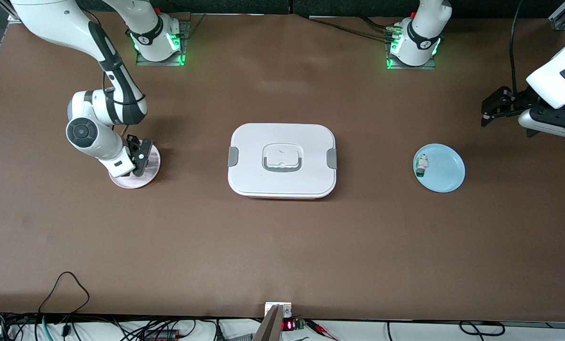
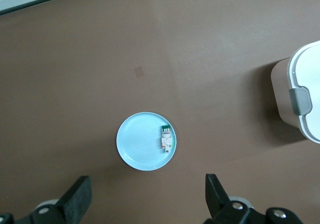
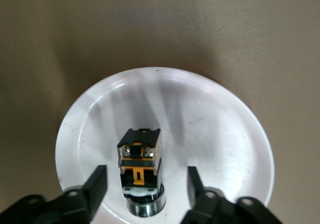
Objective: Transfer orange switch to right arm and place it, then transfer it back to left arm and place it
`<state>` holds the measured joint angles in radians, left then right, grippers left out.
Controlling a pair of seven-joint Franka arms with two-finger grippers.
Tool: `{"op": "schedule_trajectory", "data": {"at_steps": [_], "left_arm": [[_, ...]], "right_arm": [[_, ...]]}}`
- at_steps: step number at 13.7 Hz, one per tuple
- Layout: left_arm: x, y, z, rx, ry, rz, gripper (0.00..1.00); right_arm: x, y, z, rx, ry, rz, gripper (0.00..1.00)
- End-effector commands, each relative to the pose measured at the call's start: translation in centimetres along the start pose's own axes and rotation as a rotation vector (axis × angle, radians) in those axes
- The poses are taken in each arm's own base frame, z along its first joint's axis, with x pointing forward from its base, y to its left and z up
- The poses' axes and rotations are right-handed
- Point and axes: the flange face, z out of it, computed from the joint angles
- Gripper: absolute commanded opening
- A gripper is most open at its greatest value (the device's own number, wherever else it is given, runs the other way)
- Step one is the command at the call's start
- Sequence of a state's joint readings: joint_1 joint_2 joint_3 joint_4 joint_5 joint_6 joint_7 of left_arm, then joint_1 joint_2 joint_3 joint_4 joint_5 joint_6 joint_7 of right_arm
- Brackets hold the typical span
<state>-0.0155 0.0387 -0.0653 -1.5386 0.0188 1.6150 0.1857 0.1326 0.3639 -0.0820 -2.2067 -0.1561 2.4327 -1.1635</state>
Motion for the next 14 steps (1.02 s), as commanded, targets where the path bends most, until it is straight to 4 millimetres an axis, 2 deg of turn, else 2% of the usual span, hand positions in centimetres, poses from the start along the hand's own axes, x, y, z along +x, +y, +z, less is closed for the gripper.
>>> {"op": "schedule_trajectory", "data": {"at_steps": [1, 3, 5, 7, 12, 14], "left_arm": [[0.2, -0.1, -0.5, -0.015, -0.001, 0.009, 1.00], [0.2, -0.3, -0.5, -0.015, -0.001, 0.006, 1.00], [0.2, -0.5, -0.4, -0.015, -0.003, 0.001, 1.00], [0.3, -0.7, -0.2, -0.016, -0.006, 0.000, 1.00], [0.4, -0.7, -0.2, -0.013, -0.005, 0.001, 1.00], [0.3, -1.0, -0.2, -0.008, -0.006, -0.003, 1.00]], "right_arm": [[-0.5, -0.4, -2.3, 0.003, -0.003, 0.104, 1.00], [-0.6, 0.0, -4.0, 0.026, 0.011, 0.230, 1.00], [-0.5, 0.7, -6.8, 0.101, 0.089, 0.384, 1.00], [-0.5, 1.4, -10.0, 0.172, 0.128, 0.534, 1.00], [-0.8, 3.6, -19.4, 0.225, 0.092, 0.861, 1.00], [-0.9, 3.6, -22.3, 0.243, 0.072, 0.976, 1.00]]}}
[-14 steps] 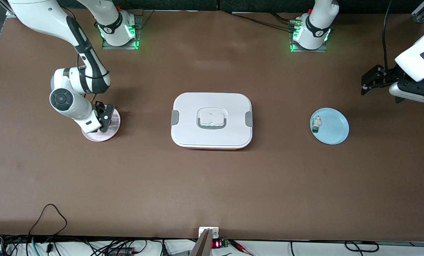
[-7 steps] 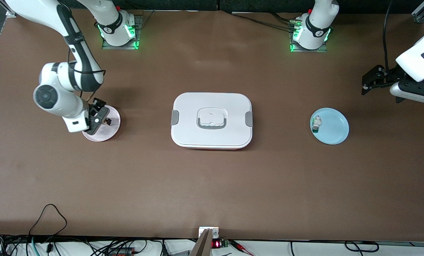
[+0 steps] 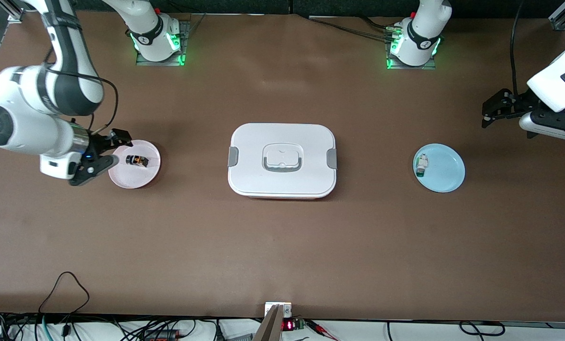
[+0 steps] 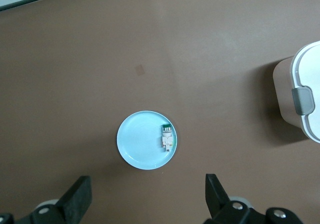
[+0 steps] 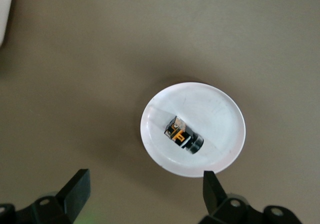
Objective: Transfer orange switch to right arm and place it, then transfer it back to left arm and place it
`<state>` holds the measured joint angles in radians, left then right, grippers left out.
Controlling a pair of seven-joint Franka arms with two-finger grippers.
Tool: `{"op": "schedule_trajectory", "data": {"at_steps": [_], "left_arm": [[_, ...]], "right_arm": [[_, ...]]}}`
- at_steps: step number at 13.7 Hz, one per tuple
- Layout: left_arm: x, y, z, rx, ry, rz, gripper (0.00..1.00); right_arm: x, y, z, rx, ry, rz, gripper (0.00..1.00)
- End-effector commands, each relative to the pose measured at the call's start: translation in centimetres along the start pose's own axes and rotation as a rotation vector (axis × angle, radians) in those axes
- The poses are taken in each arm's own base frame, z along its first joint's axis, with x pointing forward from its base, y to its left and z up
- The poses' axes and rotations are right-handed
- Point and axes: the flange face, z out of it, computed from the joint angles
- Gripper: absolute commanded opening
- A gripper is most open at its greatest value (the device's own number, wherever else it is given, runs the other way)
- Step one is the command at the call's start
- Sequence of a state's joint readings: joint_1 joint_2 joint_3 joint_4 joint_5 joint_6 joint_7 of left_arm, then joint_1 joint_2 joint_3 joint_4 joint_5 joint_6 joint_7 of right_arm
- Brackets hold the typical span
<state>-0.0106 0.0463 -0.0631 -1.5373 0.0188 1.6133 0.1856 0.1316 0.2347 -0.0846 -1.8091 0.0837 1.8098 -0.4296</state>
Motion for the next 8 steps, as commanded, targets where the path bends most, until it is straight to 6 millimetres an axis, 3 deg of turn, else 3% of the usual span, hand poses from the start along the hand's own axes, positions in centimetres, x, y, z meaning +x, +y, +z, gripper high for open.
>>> {"op": "schedule_trajectory", "data": {"at_steps": [1, 4, 8], "left_arm": [[0.2, -0.8, -0.6, -0.005, 0.000, 0.001, 1.00], [0.0, -1.7, -0.4, -0.003, -0.002, -0.016, 1.00], [0.2, -1.6, -0.1, -0.003, -0.007, -0.013, 1.00]], "right_arm": [[-0.1, -0.6, -4.2, 0.029, -0.021, 0.147, 1.00], [-1.0, -1.7, -9.6, 0.037, -0.058, 0.243, 1.00], [-2.3, -6.4, -15.8, -0.111, -0.059, 0.229, 1.00]]}}
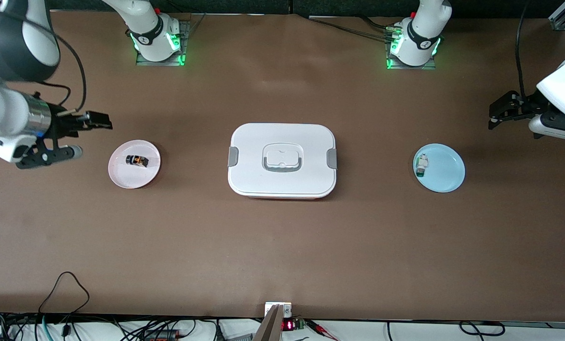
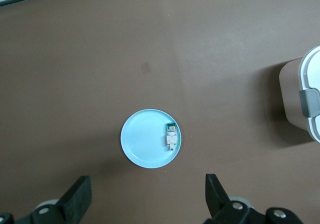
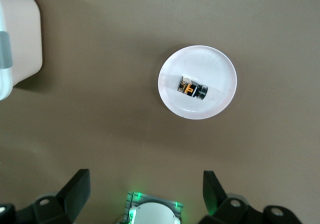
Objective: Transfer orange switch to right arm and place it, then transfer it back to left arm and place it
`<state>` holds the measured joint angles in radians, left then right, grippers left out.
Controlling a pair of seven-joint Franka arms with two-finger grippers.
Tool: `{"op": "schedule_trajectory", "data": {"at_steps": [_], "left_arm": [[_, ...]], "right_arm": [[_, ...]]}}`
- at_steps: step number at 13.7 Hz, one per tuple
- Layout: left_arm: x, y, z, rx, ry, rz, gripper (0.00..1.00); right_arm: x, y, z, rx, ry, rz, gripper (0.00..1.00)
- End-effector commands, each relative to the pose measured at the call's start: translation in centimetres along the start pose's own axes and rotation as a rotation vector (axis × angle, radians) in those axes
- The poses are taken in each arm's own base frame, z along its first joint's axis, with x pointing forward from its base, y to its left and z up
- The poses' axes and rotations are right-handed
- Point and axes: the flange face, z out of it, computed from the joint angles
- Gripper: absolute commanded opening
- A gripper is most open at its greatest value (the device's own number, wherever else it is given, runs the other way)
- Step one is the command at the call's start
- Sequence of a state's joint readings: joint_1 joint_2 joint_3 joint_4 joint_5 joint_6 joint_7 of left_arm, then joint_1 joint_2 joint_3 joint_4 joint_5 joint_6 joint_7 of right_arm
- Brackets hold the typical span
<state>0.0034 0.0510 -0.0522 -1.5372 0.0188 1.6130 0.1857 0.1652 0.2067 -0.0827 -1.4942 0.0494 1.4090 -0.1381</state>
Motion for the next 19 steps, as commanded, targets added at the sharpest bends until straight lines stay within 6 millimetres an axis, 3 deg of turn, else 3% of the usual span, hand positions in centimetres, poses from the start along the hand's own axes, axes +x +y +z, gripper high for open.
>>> {"op": "schedule_trajectory", "data": {"at_steps": [1, 2, 4, 7, 10, 14, 16, 19], "left_arm": [[0.4, -0.2, -0.4, -0.004, -0.003, 0.012, 1.00], [0.4, -0.3, -0.4, -0.004, -0.003, 0.012, 1.00], [0.3, -0.5, -0.4, -0.003, -0.003, 0.009, 1.00], [0.2, -1.1, -0.4, -0.003, -0.003, -0.003, 1.00], [0.2, -1.0, -0.4, -0.003, -0.003, -0.002, 1.00], [0.2, -0.9, -0.4, -0.003, -0.003, 0.001, 1.00], [0.2, -1.0, -0.4, -0.003, -0.003, -0.002, 1.00], [0.2, -1.0, -0.4, -0.003, -0.003, -0.002, 1.00]], "right_arm": [[-1.0, -1.9, -4.0, -0.136, 0.048, 0.000, 1.00], [-1.4, -0.7, -4.6, -0.142, 0.066, 0.027, 1.00], [-0.9, 3.4, -5.9, -0.151, 0.177, 0.095, 1.00], [-2.0, 7.6, -6.5, -0.127, 0.211, 0.258, 1.00], [-3.0, 12.0, -5.8, -0.103, 0.232, 0.328, 1.00], [-4.0, 13.3, -4.0, -0.100, 0.248, 0.297, 1.00], [-4.4, 12.9, -3.1, -0.100, 0.252, 0.278, 1.00], [-5.7, 11.8, -3.7, -0.091, 0.245, 0.283, 1.00]]}}
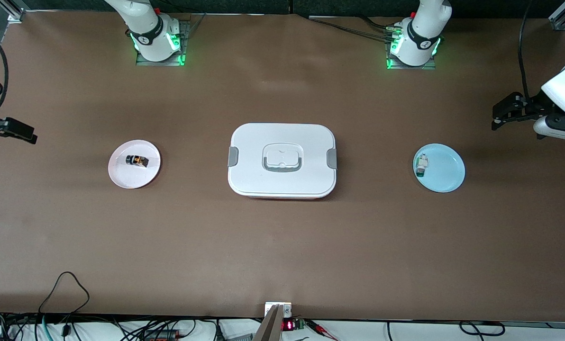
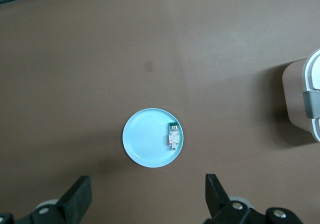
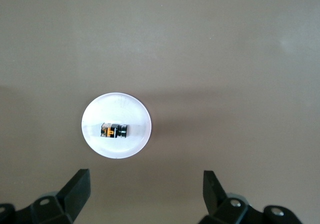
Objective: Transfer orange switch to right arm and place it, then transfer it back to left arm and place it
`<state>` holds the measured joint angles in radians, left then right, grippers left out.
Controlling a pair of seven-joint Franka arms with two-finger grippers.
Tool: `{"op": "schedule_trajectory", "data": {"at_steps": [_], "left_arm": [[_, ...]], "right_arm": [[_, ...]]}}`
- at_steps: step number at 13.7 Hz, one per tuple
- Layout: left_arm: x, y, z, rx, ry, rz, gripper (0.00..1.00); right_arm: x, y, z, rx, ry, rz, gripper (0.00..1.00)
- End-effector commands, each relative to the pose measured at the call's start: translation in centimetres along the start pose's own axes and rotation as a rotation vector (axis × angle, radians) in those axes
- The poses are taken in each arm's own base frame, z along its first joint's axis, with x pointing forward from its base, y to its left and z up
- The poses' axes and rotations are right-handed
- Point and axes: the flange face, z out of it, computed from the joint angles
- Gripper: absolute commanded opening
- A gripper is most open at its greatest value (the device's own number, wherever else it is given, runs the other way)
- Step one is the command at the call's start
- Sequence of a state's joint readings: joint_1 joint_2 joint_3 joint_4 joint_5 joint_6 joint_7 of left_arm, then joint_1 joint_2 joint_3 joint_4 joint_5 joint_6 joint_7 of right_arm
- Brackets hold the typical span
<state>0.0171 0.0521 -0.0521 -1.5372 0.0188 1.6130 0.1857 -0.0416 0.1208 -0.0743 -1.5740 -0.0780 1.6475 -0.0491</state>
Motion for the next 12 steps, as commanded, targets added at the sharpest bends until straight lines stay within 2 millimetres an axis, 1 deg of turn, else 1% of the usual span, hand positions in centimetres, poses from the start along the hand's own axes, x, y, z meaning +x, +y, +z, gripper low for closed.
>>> {"op": "schedule_trajectory", "data": {"at_steps": [1, 2, 4, 5, 7, 11, 12], "left_arm": [[0.4, -0.2, -0.4, -0.004, -0.003, 0.012, 1.00], [0.4, -0.2, -0.4, -0.003, -0.002, 0.012, 1.00], [0.4, -0.2, -0.4, -0.003, -0.002, 0.012, 1.00], [0.4, -0.2, -0.5, -0.003, 0.000, 0.012, 1.00], [0.4, -0.2, -0.5, -0.003, 0.000, 0.012, 1.00], [0.4, -0.1, -0.5, -0.003, 0.000, 0.014, 1.00], [0.4, -0.1, -0.4, -0.003, -0.002, 0.014, 1.00]], "right_arm": [[-2.9, -0.9, -1.7, 0.020, 0.017, -0.012, 1.00], [-3.9, -1.2, -2.2, 0.021, 0.023, -0.018, 1.00], [-5.4, -1.3, -2.3, 0.023, 0.030, -0.020, 1.00], [-5.7, -1.3, -2.3, 0.024, 0.025, -0.002, 1.00], [-6.0, -1.4, -2.4, 0.028, 0.018, 0.049, 1.00], [-6.3, -1.6, -4.1, 0.024, 0.036, 0.017, 1.00], [-6.3, -1.6, -4.2, 0.025, 0.033, 0.011, 1.00]]}}
